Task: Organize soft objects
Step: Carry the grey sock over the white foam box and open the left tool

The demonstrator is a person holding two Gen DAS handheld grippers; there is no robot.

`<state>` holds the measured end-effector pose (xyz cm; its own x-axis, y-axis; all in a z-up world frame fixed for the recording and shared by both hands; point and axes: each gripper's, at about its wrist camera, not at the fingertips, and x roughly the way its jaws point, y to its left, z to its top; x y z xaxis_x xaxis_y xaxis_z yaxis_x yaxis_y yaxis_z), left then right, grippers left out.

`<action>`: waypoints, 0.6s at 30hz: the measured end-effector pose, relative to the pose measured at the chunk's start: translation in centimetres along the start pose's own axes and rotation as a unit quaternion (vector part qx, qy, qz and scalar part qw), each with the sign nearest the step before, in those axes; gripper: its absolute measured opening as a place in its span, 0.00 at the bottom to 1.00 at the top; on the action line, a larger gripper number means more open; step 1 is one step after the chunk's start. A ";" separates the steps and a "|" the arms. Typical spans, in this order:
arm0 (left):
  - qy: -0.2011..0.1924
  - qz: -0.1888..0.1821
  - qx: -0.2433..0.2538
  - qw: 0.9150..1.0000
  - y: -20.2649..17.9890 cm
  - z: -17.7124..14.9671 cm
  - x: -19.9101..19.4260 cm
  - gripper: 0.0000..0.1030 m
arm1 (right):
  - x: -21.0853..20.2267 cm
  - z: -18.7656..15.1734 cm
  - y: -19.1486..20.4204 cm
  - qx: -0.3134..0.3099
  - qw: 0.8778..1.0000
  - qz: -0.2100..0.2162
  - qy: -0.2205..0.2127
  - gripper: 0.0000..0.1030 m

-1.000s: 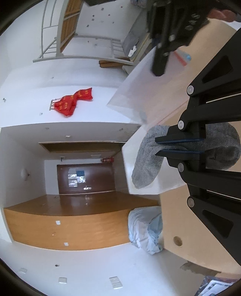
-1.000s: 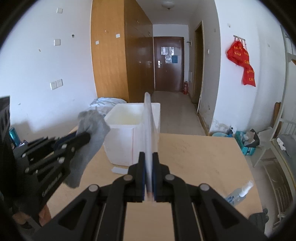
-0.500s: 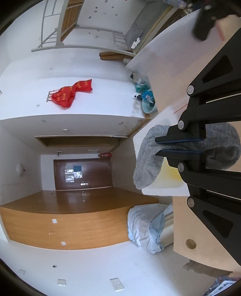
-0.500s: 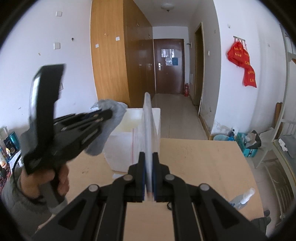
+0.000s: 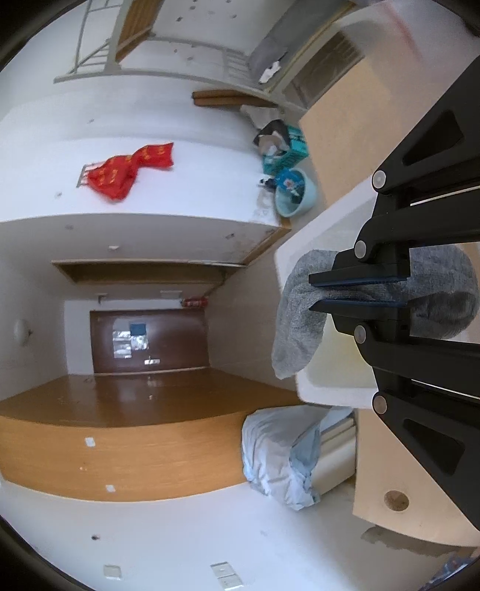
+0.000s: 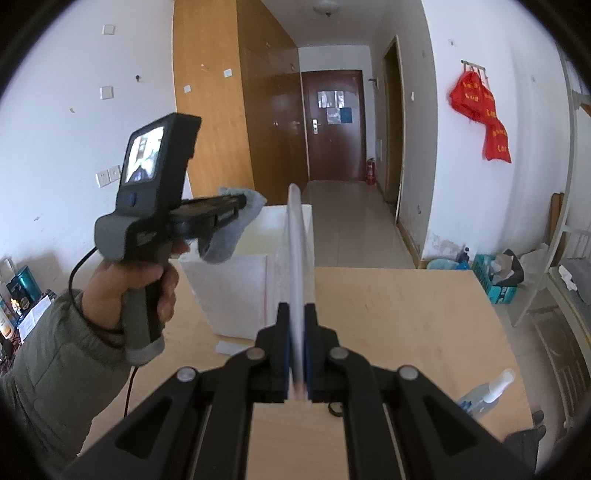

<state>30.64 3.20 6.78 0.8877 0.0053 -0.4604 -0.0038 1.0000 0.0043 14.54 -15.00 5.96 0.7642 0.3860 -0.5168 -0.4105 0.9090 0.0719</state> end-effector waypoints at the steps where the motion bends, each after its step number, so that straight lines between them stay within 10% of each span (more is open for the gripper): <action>1: 0.002 0.001 0.004 1.000 0.1 0.4 0.4 0.06 | 0.0 0.0 0.0 0.000 1.000 0.001 0.001 0.08; 14: 0.025 0.027 0.026 0.999 -0.1 0.4 3.2 0.16 | 0.1 0.0 -0.1 0.003 1.000 0.000 0.002 0.08; 18: -0.005 0.043 0.023 0.999 0.3 0.6 1.3 0.81 | 0.2 0.3 -0.4 0.006 1.000 0.002 0.004 0.08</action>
<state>32.05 3.54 6.77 0.8899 0.0900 -0.4472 -0.0581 0.9947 0.0846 15.04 -15.26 6.08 0.7588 0.3884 -0.5228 -0.4073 0.9094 0.0845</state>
